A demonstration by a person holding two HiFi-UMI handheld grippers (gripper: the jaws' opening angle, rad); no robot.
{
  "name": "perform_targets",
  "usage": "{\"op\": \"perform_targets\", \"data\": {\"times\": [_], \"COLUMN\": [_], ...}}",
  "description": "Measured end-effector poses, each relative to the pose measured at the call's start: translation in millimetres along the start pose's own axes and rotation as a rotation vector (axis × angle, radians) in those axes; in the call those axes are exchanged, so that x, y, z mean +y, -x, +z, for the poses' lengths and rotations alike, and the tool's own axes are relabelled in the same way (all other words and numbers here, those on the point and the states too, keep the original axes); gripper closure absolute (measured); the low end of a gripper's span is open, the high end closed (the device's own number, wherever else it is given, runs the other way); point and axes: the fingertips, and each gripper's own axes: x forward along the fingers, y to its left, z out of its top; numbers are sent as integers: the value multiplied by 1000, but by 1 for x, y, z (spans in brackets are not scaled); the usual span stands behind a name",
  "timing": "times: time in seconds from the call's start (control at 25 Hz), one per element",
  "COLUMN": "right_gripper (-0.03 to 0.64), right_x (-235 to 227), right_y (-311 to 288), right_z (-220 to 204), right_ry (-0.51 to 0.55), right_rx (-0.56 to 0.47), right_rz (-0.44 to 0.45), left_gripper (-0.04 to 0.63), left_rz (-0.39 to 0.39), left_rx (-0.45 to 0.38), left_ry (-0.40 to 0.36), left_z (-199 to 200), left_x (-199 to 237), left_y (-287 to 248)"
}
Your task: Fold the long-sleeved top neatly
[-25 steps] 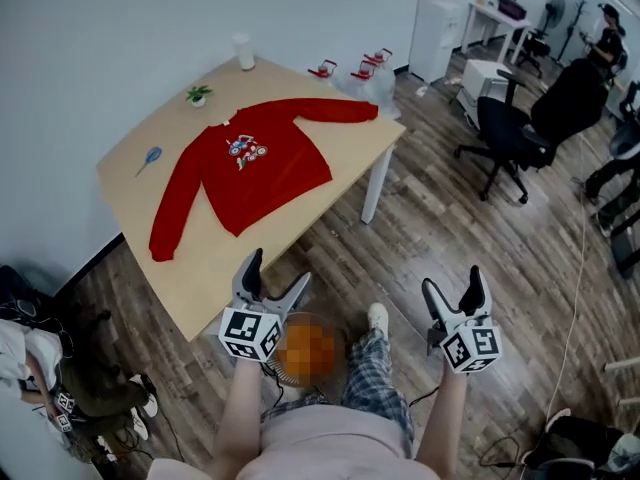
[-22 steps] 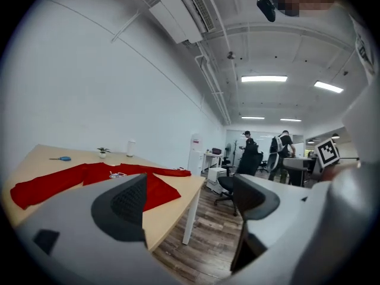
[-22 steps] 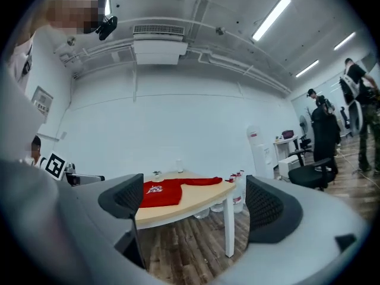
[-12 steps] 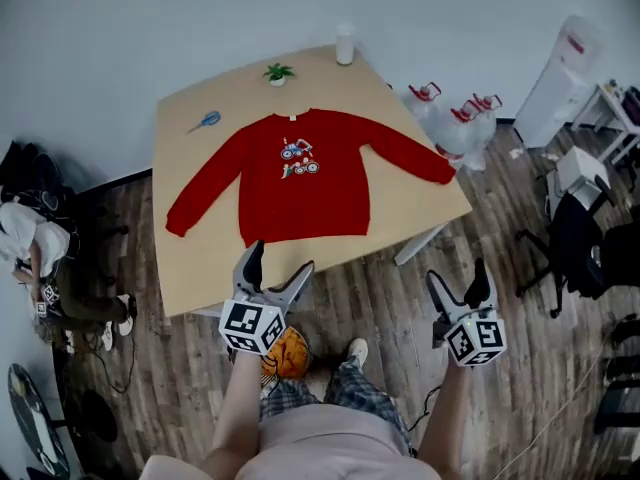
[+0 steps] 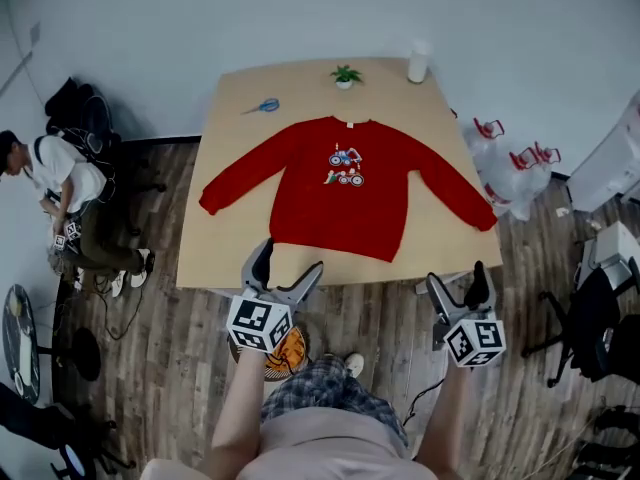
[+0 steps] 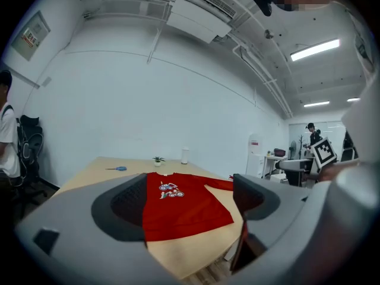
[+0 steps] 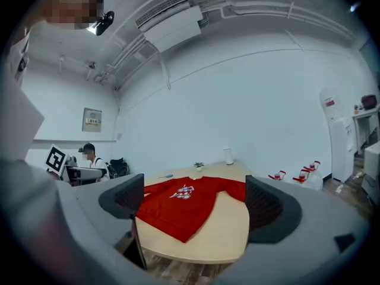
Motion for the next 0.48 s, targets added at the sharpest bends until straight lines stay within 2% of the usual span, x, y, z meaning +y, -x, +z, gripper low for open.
{"op": "perform_targets", "data": {"times": [0.2,0.48], "right_gripper": [107,113], "right_x": [5,6], "right_y": [-32,-84], "right_z": [0,2], "right_ry": [6,29], "right_rx": [19,41], "right_rz": [61,105], "left_gripper": [161,161], "left_rz": [66,110], "left_rx": [0,4], "left_ry": [23,48], "left_z": [-2,-8], "left_x": [19,48], "left_y": [-3,-32]}}
